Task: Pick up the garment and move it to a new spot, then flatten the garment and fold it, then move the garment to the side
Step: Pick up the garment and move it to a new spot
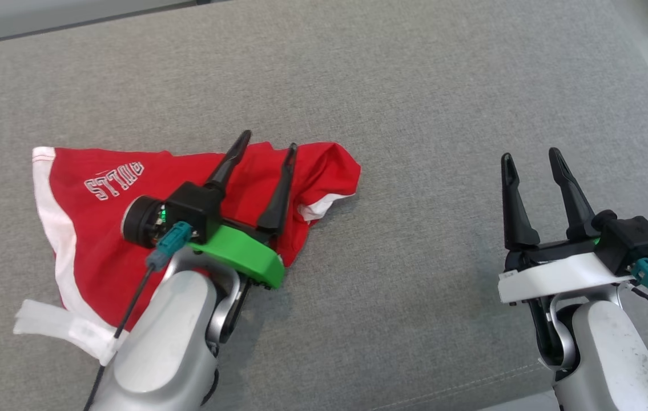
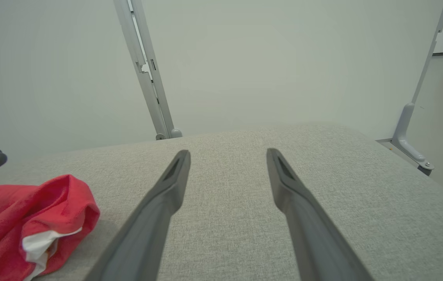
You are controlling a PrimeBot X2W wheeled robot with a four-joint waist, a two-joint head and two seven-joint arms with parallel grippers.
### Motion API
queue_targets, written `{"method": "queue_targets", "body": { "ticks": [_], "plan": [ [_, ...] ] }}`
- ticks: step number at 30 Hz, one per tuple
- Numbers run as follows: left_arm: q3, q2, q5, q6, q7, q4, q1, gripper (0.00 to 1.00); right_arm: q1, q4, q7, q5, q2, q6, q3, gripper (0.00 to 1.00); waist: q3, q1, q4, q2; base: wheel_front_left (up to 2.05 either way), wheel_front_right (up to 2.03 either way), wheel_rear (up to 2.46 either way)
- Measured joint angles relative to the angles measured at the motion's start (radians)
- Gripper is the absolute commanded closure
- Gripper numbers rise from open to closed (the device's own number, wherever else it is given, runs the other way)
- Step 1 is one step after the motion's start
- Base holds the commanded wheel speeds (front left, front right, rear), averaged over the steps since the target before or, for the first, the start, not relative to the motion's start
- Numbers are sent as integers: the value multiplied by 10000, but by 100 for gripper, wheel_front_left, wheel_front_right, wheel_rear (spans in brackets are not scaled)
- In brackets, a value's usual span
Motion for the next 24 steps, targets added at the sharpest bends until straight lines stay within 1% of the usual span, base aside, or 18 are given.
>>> {"method": "queue_targets", "body": {
  "ticks": [7,13,16,21,24],
  "plan": [
    [1101,798,-368,660,-163,-579,720,0,189,36,199,-226,4,0,-140,0,-580,0,688,0,0,0,0],
    [2057,1524,-738,1085,-255,-1085,1522,0,419,56,395,-380,4,0,-234,0,-1070,0,1167,0,0,0,0],
    [2487,1774,-871,1266,-293,-1452,1957,0,510,69,441,-408,2,0,-253,0,-1290,0,1349,0,0,0,0],
    [2911,2048,-999,1375,-368,-2148,2780,0,755,77,589,-477,4,0,-213,0,-1665,0,1559,0,0,0,0],
    [2878,2109,-988,1398,-378,-2546,3243,0,902,52,662,-477,-6,0,-180,0,-1883,-1,1638,0,0,0,0]
  ]
}}
